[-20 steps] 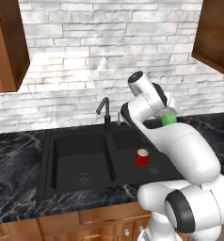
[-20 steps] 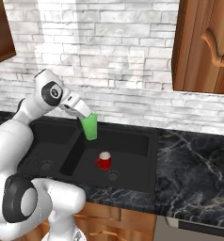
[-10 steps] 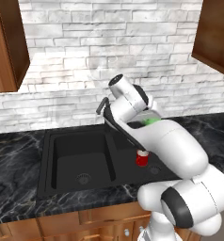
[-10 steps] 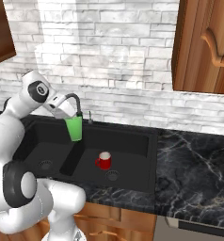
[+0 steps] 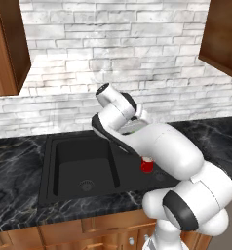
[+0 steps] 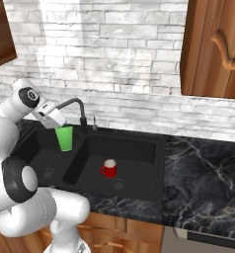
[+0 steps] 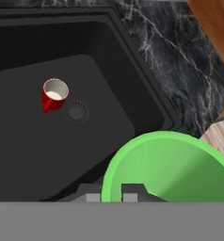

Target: Move any existing items from the left basin to the right basin for drying. Then move the cup from the counter to the left basin of the sink for washing.

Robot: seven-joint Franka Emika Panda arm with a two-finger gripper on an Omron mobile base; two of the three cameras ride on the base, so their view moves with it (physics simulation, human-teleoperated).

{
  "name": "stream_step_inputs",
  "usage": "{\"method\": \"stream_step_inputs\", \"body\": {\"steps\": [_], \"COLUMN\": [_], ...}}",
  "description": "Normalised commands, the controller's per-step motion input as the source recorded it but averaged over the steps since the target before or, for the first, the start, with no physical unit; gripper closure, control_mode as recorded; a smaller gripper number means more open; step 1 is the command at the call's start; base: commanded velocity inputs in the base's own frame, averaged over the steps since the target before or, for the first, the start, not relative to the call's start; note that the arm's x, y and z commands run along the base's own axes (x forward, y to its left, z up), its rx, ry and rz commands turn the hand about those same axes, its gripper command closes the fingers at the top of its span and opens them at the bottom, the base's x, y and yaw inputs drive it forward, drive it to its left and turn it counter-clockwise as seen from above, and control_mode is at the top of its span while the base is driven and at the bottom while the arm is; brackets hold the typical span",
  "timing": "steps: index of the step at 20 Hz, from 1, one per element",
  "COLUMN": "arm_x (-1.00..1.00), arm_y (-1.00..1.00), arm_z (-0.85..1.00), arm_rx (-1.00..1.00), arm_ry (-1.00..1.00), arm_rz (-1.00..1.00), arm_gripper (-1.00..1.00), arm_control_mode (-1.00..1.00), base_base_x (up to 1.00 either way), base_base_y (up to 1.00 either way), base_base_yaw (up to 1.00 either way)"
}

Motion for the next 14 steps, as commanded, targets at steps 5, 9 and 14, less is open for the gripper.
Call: {"method": "stream_step_inputs", "body": {"steps": [5, 9, 14], "arm_x": [-0.05, 0.0, 0.0], "arm_y": [0.34, 0.43, 0.51], "arm_z": [-0.22, -0.28, -0.31], "arm_rx": [0.0, 0.0, 0.0], "arm_ry": [0.03, 0.0, 0.0], "arm_rz": [0.06, 0.02, 0.0], "arm_gripper": [1.0, 1.0, 1.0], "arm_control_mode": [-1.0, -1.0, -1.0], "base_base_x": [0.0, 0.0, 0.0], "base_base_y": [0.0, 0.0, 0.0], "base_base_yaw": [0.0, 0.0, 0.0]}}
